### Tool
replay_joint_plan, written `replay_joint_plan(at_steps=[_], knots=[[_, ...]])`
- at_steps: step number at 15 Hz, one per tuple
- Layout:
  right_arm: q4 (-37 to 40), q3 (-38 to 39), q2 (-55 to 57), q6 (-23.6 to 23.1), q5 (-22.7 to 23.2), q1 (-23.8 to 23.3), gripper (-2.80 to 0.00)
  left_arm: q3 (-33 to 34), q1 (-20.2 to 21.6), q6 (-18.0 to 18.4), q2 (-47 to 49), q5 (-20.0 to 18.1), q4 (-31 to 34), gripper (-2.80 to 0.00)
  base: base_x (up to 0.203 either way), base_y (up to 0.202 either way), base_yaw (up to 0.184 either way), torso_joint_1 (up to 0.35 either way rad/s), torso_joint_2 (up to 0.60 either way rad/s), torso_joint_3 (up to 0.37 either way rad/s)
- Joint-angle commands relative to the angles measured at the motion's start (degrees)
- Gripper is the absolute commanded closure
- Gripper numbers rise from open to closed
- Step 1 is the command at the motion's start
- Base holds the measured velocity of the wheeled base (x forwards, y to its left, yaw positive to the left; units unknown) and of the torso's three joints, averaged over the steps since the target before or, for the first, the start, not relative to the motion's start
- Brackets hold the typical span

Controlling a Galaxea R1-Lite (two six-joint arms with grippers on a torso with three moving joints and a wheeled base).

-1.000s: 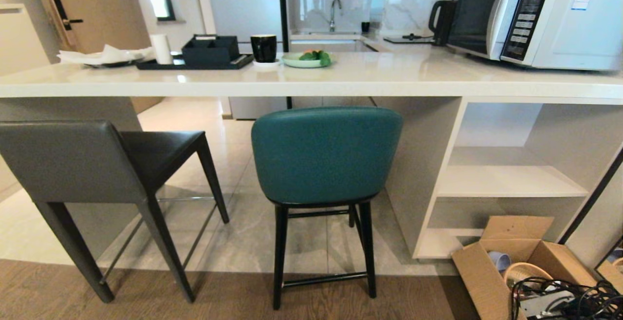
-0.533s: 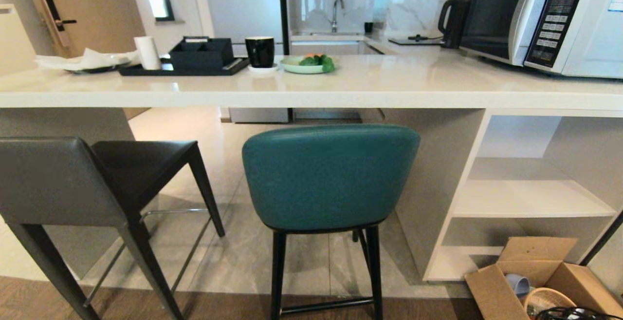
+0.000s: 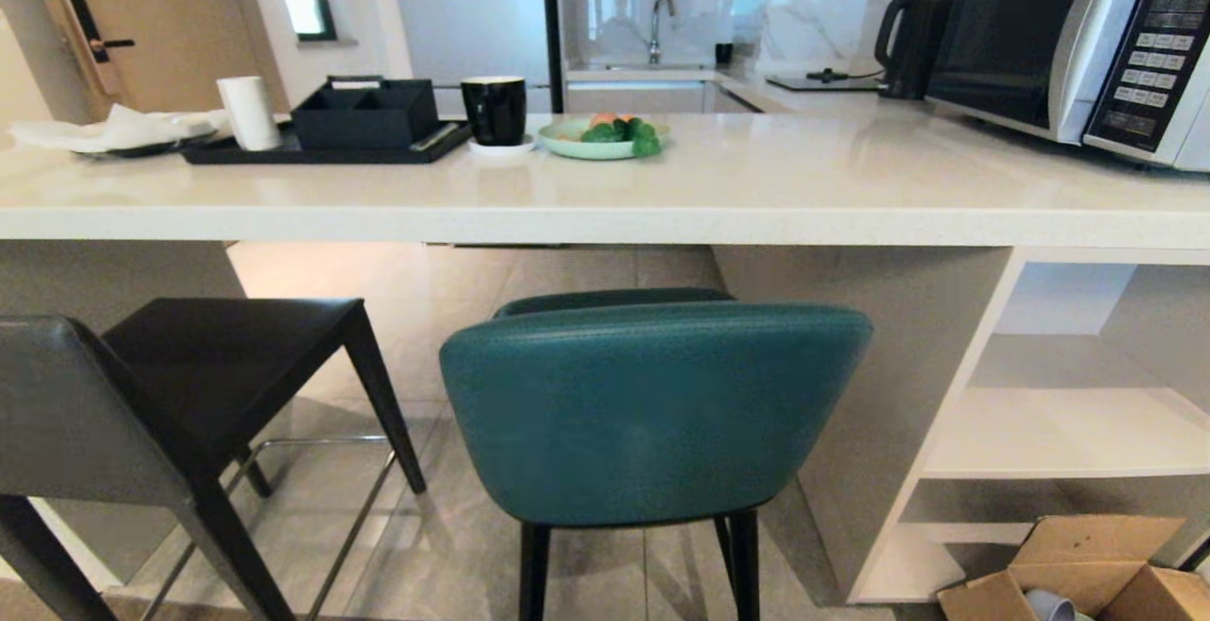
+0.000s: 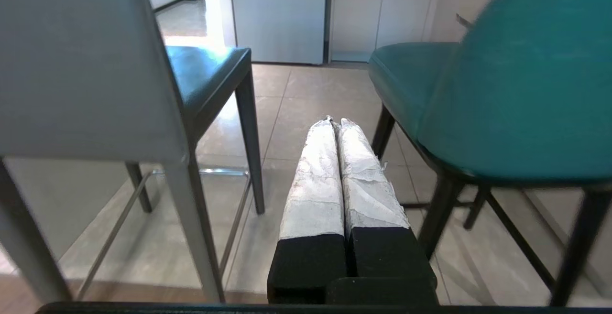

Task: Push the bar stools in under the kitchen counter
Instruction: Pull the blue chair out from under the dining table

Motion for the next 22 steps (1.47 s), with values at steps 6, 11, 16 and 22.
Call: replay_joint_plan(at_steps=[6,11,16,22], knots=[[-0.04,0.09,-0.02,0.08,0.01,0.04,0.0,2.29,-0.04,-0.02,0.07,0.01,-0.06,0.0,0.078,0.0,0.001,0.002,0.0,0.001],[-0.04,0.09,-0.02,0.08,0.01,0.04,0.0,2.29,-0.04,-0.2,0.07,0.01,-0.06,0.0,0.0,0.0,0.0,0.0,0.0,0.0],[-0.04,0.09,-0.04,0.08,0.01,0.04,0.0,2.29,-0.04,-0.28,0.07,0.09,-0.06,0.0,0.0,0.0,0.0,0.0,0.0,0.0],[0.77,-5.58,7.07,0.12,2.01,0.3,0.0,-2.97,0.18,-0.29,3.25,0.82,0.88,0.0,0.0,0.0,0.0,0.0,0.0,0.0]])
